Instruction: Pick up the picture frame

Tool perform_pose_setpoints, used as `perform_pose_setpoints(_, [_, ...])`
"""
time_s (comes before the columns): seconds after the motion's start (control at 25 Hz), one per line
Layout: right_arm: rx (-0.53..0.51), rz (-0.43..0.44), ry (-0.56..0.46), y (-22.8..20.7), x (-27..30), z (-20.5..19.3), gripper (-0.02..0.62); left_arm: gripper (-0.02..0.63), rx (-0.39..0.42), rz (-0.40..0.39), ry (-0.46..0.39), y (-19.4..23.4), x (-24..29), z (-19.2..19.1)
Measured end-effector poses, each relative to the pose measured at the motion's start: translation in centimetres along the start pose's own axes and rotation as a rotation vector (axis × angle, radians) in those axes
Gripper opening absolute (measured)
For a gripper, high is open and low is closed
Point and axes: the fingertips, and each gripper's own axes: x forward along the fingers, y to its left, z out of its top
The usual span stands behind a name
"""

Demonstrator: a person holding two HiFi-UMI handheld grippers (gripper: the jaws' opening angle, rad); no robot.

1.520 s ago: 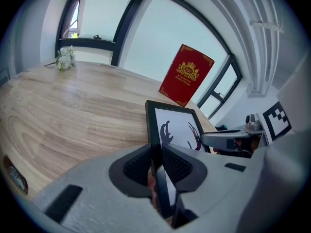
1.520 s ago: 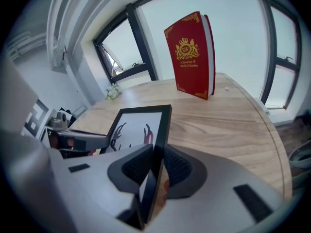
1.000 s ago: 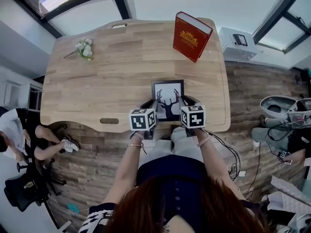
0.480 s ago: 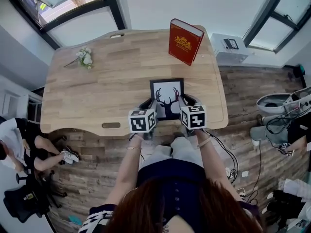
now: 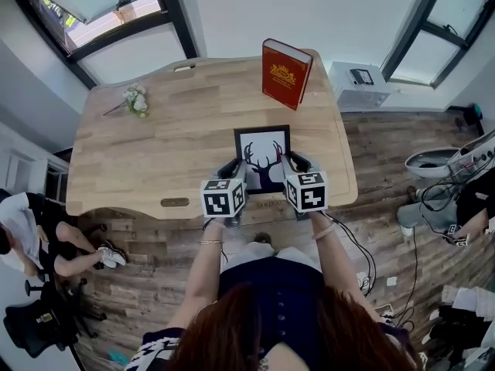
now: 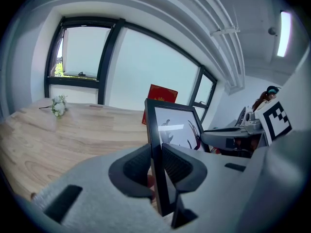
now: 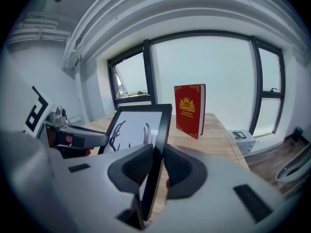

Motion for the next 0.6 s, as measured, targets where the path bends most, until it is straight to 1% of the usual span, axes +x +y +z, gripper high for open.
perform_pose_setpoints(0.32, [-0.013, 0.011, -0.056, -0.2, -3.6, 0.7, 0.075, 0.083, 0.031, 0.03, -0.048, -2.8, -2.5, 0.8])
perform_pose_setpoints(0.6, [-0.048, 0.012, -0.097, -0.6, -7.3, 0.5, 0.075, 0.083, 0.042, 0.04, -0.083, -5.7, -4.4, 0.1])
